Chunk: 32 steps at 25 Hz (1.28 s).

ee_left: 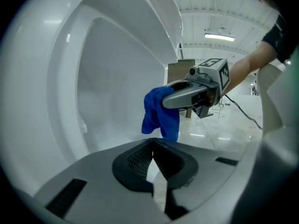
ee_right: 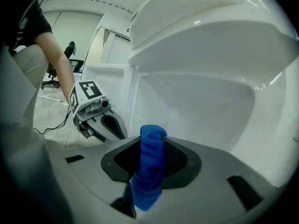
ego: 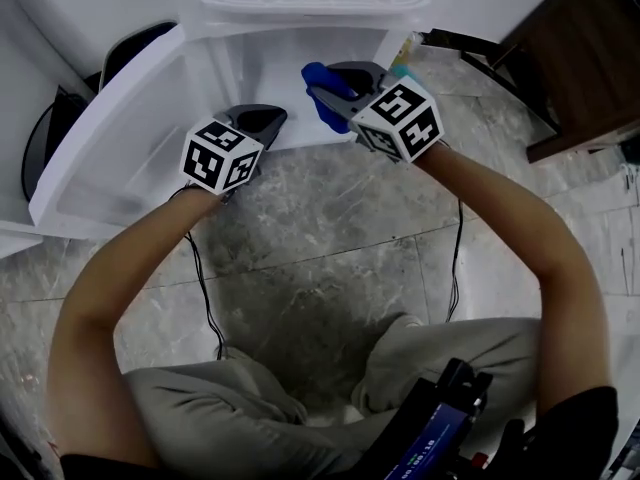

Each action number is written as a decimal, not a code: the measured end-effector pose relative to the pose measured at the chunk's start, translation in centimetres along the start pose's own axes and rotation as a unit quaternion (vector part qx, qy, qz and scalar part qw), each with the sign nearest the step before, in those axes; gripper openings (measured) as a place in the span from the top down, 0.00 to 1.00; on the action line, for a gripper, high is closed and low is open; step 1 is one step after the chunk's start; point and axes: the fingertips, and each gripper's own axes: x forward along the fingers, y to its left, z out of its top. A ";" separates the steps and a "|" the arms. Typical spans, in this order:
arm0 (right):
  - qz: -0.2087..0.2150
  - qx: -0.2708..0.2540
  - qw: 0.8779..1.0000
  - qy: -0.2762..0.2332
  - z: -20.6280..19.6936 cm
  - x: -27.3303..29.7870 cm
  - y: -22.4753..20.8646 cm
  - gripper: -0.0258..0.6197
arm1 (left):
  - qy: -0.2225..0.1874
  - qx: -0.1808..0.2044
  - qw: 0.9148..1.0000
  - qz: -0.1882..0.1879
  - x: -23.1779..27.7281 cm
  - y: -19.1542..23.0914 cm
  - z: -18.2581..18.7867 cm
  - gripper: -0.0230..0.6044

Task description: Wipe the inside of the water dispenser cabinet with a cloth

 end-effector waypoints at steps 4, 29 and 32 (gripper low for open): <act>0.011 0.030 0.999 0.016 -3.3 -1.1 0.6 0.80 | 0.013 0.024 1.000 -0.003 0.3 -0.3 -0.3 0.95; 0.051 0.006 0.998 0.043 -6.4 -0.4 1.3 0.80 | 0.054 0.050 0.997 -0.019 0.7 -1.7 -2.5 0.95; 0.056 0.002 0.998 0.043 -6.4 -0.5 1.7 0.80 | 0.056 0.051 0.997 -0.019 0.7 -1.5 -2.7 0.95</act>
